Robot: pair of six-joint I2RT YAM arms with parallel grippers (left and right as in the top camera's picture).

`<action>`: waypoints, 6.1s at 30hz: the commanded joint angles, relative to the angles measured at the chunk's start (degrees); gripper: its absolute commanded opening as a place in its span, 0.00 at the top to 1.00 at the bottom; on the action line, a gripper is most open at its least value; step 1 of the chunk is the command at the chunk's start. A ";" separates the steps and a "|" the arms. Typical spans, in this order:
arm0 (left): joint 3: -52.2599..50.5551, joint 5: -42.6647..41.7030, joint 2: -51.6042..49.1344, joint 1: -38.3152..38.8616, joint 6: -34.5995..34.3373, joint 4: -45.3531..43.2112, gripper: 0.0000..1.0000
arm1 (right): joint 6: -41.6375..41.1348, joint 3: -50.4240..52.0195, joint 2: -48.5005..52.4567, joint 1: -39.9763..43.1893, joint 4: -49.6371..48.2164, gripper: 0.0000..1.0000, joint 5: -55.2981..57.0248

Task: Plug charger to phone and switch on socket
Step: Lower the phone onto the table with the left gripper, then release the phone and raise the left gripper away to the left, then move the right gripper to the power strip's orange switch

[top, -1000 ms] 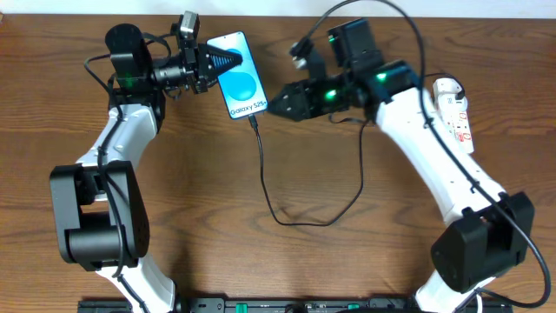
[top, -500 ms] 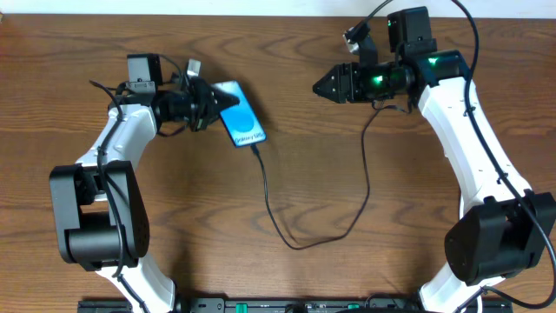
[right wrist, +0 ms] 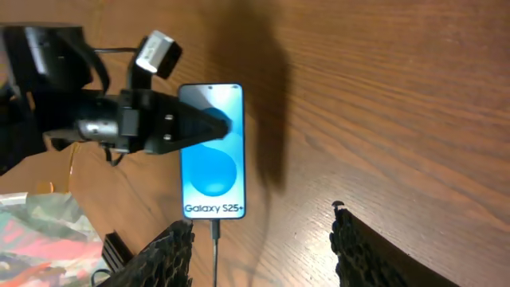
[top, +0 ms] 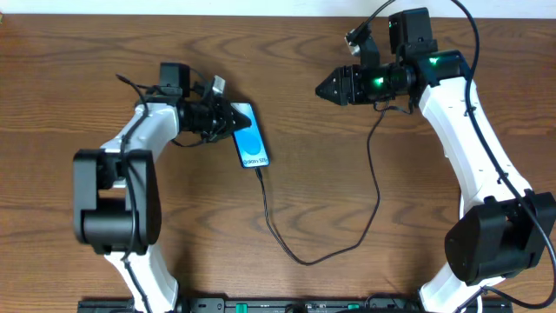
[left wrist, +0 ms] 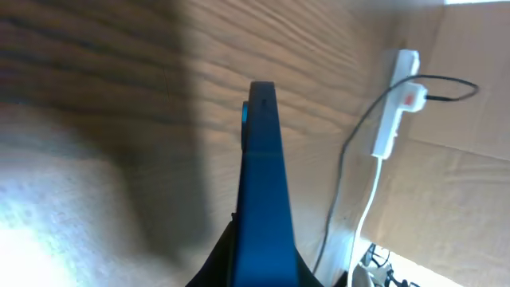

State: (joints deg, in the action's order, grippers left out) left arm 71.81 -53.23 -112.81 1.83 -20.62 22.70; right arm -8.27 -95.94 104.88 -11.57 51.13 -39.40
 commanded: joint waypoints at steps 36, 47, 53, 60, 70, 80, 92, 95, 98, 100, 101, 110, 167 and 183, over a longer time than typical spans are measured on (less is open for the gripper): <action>6.21 10.91 -8.61 3.34 -3.50 -5.88 0.75 | 1.51 -1.05 -0.31 -2.29 2.25 0.48 5.01; 6.21 12.85 -8.61 3.34 -3.48 -5.42 0.62 | 1.51 -1.05 -0.31 -3.02 2.25 0.48 5.03; 6.21 20.13 -8.61 3.34 -3.45 -1.81 0.60 | 1.53 -1.05 -0.31 -3.06 2.27 0.48 5.03; 6.19 23.39 -8.61 3.34 -3.43 -0.46 0.54 | 1.53 -1.05 -0.31 -3.10 2.29 0.48 5.88; 6.19 27.96 -8.59 3.34 -3.43 1.40 0.48 | 1.53 -1.05 -0.31 -3.10 2.34 0.48 5.90; 6.23 28.48 -3.19 1.22 -1.92 3.26 0.48 | 1.55 -1.05 -0.31 -3.10 2.49 0.47 6.10; 6.23 28.68 18.91 -3.58 0.48 8.09 0.48 | 1.70 -1.05 -0.31 -3.10 2.60 0.47 6.10; 6.23 28.68 23.52 -4.68 0.48 9.53 0.47 | 1.73 -1.05 -0.31 -3.10 2.60 0.47 6.10; 6.23 28.68 27.15 -5.66 0.48 10.58 0.35 | 1.75 -1.05 -0.31 -3.10 2.60 0.47 6.10; 6.23 28.68 29.09 -6.14 0.48 11.13 0.27 | 2.19 -1.05 -0.31 -3.10 2.60 0.47 6.08; 6.23 28.68 29.92 -6.38 0.48 11.19 0.25 | 2.25 -1.05 -0.31 -3.10 2.60 0.47 6.10; 6.21 28.68 31.28 -6.58 0.46 11.23 0.05 | 2.80 -1.05 -0.31 -3.10 2.56 0.47 6.10; 6.21 28.68 31.28 -6.58 0.44 11.17 0.04 | -4.74 -0.98 -0.28 32.87 5.27 0.99 15.76; 6.21 28.68 31.28 -6.58 0.44 11.17 0.04 | -5.33 -0.74 4.79 40.92 1.68 0.99 14.69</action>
State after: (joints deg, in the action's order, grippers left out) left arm 78.08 -25.10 -81.65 -4.49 -20.73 33.85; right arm -13.06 -95.94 107.57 28.71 53.30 -24.25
